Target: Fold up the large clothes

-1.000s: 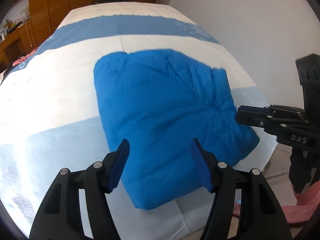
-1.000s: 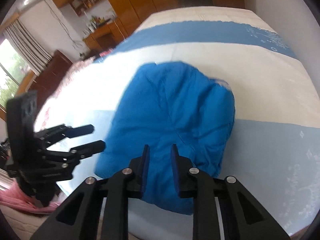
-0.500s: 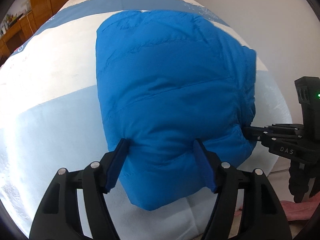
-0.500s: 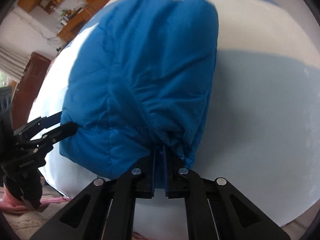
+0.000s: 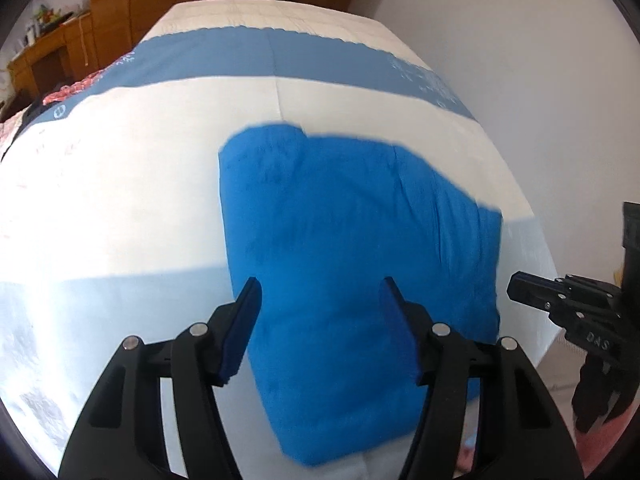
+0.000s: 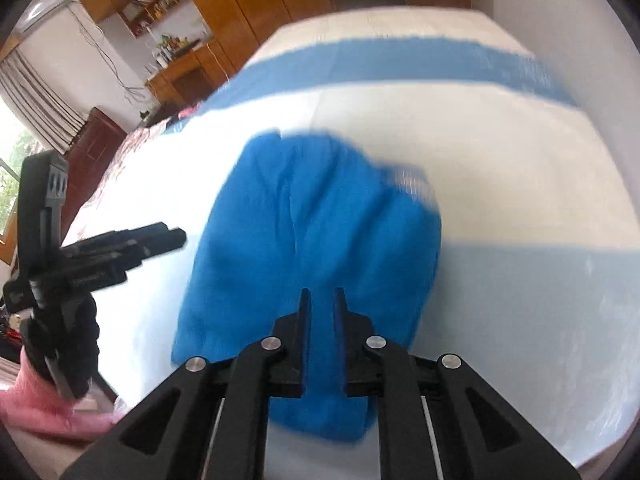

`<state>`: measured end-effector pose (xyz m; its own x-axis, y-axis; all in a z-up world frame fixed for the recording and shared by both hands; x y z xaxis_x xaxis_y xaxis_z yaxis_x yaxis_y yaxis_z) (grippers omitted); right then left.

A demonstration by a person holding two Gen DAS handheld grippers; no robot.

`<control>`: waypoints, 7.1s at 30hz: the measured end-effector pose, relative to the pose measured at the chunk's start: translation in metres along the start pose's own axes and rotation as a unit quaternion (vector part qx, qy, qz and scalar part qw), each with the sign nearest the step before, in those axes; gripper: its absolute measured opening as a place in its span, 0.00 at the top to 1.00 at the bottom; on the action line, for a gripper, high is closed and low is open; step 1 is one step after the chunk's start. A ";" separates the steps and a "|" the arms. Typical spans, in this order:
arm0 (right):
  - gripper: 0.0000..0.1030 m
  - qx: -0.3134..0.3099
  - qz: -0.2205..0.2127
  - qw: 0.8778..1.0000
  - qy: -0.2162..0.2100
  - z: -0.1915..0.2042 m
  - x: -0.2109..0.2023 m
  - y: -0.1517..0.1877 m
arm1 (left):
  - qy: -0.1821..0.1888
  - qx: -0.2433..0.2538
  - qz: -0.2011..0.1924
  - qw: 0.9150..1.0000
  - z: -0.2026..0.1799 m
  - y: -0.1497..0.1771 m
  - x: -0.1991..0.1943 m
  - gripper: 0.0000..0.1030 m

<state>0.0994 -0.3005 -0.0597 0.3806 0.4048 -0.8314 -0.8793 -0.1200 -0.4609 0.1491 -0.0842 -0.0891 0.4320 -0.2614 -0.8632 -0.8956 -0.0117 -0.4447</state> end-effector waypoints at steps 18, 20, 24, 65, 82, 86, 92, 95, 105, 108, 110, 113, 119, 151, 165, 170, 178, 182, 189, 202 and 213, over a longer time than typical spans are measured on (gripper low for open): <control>0.96 0.077 0.079 0.994 -0.007 -0.064 0.117 -0.034 | -0.037 -0.015 0.075 0.996 -0.007 -0.041 0.120 0.40; 0.97 0.091 0.079 0.992 -0.019 -0.071 0.123 -0.033 | -0.041 -0.011 0.075 0.996 -0.007 -0.045 0.129 0.39; 0.98 0.103 0.077 0.991 -0.025 -0.073 0.123 -0.033 | -0.045 -0.014 0.080 0.996 -0.007 -0.048 0.134 0.39; 0.15 0.059 -0.017 0.997 -0.041 -0.048 0.010 0.016 | -0.016 -0.002 0.061 0.998 -0.002 0.042 0.047 0.21; 0.04 0.179 0.074 0.955 -0.224 -0.093 0.103 0.043 | 0.124 -0.039 0.099 0.987 0.015 0.056 0.092 0.09; 0.04 0.179 0.082 0.950 -0.241 -0.096 0.112 0.040 | 0.139 -0.035 0.097 0.985 0.013 0.054 0.102 0.04; 0.03 0.191 0.084 0.940 -0.269 -0.101 0.126 0.037 | 0.182 -0.042 0.095 0.978 0.017 0.058 0.119 0.02; 0.03 0.186 0.084 0.940 -0.274 -0.099 0.131 0.033 | 0.204 -0.047 0.091 0.974 0.018 0.059 0.126 0.02; 0.37 0.168 0.066 0.935 -0.306 -0.091 0.115 0.029 | 0.194 -0.049 0.053 0.978 -0.003 0.058 0.102 0.21; 0.38 0.146 0.054 0.938 -0.310 -0.085 0.101 0.020 | 0.197 -0.044 0.037 0.979 -0.009 0.051 0.089 0.23; 0.38 0.130 0.045 0.940 -0.311 -0.079 0.092 0.011 | 0.194 -0.038 0.021 0.980 -0.012 0.043 0.079 0.23; 0.38 0.107 0.028 0.942 -0.317 -0.076 0.083 -0.010 | 0.187 -0.030 -0.008 0.982 -0.014 0.029 0.065 0.23; 0.38 0.065 0.014 0.943 -0.327 -0.068 0.086 -0.055 | 0.165 -0.021 -0.052 0.985 -0.002 0.003 0.047 0.22; 0.23 0.035 0.079 0.962 -0.260 -0.054 0.190 -0.136 | 0.087 -0.088 -0.025 0.992 0.117 -0.086 0.140 0.16; 0.24 0.030 0.074 0.985 -0.156 -0.076 0.161 -0.082 | 0.049 -0.082 -0.015 0.995 0.098 -0.034 0.132 0.12; 0.27 0.041 0.070 0.987 -0.142 -0.054 0.165 -0.097 | 0.021 -0.092 -0.006 0.996 0.088 -0.045 0.119 0.13; 0.08 -0.013 0.032 0.999 -0.028 -0.010 0.098 -0.089 | -0.045 -0.086 -0.014 0.995 0.062 -0.047 0.071 0.12; 0.04 -0.032 0.028 0.999 0.008 0.015 0.071 -0.076 | -0.090 -0.103 -0.041 0.990 0.053 -0.044 0.047 0.11; 0.04 -0.038 0.014 0.999 0.030 0.029 0.042 -0.059 | -0.127 -0.103 -0.064 0.984 0.043 -0.011 0.004 0.09; 0.04 -0.053 -0.007 0.998 0.021 0.049 -0.010 -0.040 | -0.134 -0.074 -0.053 0.987 0.004 0.012 -0.032 0.08; 0.04 -0.062 -0.021 0.996 0.059 0.057 -0.024 -0.034 | -0.149 -0.061 -0.059 0.985 -0.004 0.026 -0.048 0.08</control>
<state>0.1039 -0.2542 -0.0060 0.4538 0.3033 -0.8379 -0.8223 -0.2199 -0.5249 0.1043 -0.0757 -0.0580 0.5299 0.0432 -0.8469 -0.8354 -0.1453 -0.5301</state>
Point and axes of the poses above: each gripper's, at about its wrist camera, not at the fingertips, and x roughly the way its jaws point, z to its left, y to its underside, the point moved 3 cm from there along x, roughly the way its jaws point, and after that the axes turned 2 degrees about -y, right-handed, at the moved point
